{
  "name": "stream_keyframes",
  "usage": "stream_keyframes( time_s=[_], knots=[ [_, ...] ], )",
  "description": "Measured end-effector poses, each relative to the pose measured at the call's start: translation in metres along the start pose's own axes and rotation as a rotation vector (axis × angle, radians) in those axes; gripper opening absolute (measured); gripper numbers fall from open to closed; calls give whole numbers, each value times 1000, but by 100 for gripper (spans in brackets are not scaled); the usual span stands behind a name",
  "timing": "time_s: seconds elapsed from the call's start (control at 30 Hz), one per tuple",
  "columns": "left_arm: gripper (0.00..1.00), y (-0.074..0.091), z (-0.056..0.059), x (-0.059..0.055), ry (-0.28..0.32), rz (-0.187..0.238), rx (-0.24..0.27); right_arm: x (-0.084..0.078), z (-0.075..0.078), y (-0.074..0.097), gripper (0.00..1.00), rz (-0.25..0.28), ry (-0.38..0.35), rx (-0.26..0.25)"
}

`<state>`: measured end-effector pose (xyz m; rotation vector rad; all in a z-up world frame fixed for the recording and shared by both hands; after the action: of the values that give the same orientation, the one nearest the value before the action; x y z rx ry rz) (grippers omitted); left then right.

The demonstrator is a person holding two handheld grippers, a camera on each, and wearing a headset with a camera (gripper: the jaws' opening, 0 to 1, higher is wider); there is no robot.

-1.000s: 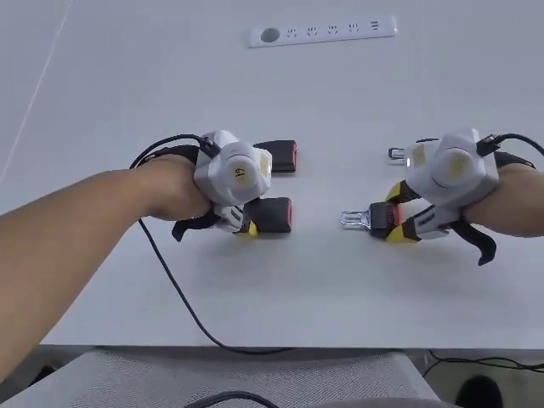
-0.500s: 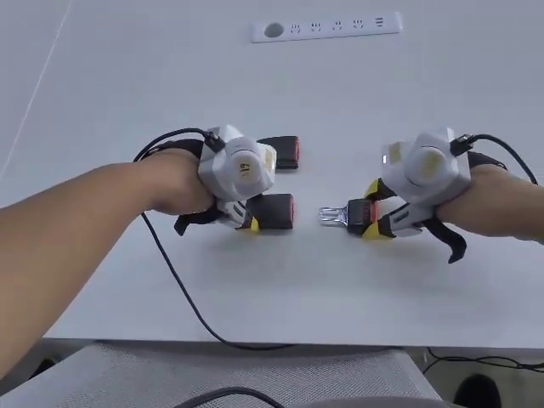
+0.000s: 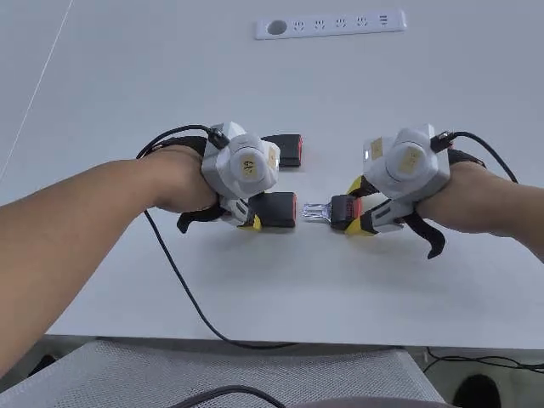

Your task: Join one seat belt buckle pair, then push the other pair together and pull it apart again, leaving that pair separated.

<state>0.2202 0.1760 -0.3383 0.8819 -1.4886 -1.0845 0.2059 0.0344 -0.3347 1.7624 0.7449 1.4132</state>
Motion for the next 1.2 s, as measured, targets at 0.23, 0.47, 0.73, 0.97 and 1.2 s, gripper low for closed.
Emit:
stream_keyframes(
  time_s=[0.23, 0.47, 0.73, 0.97, 1.2],
  knots=[
    [33, 0, 0, -1, 4, 3, -2, 5, 0, -4, 35, 0, 3, 5],
    [33, 0, -1, 0, 4, -8, -6, 10, -1, -6, 35, -18, 28, -1],
    [33, 0, -2, 1, 1, -13, -8, 15, 1, -8, 35, -5, 40, -5],
    [33, -1, -2, 1, 5, -13, -2, 19, 0, -12, 34, 13, 41, -6],
    [32, -1, -2, 2, 8, -10, -1, 21, 1, -13, 33, 18, 39, -21]
  ],
)
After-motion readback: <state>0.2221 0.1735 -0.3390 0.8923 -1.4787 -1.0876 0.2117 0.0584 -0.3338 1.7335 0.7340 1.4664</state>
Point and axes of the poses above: the centre of the closed fingertips' face, and the gripper's own axes: y roughly backward along the fingers, z roughly to its right, x roughly out of its top, the point moved 4 cm from there along y, roughly backward along the fingers, and after that the axes turned 8 degrees about -y, right-handed, at the moved point
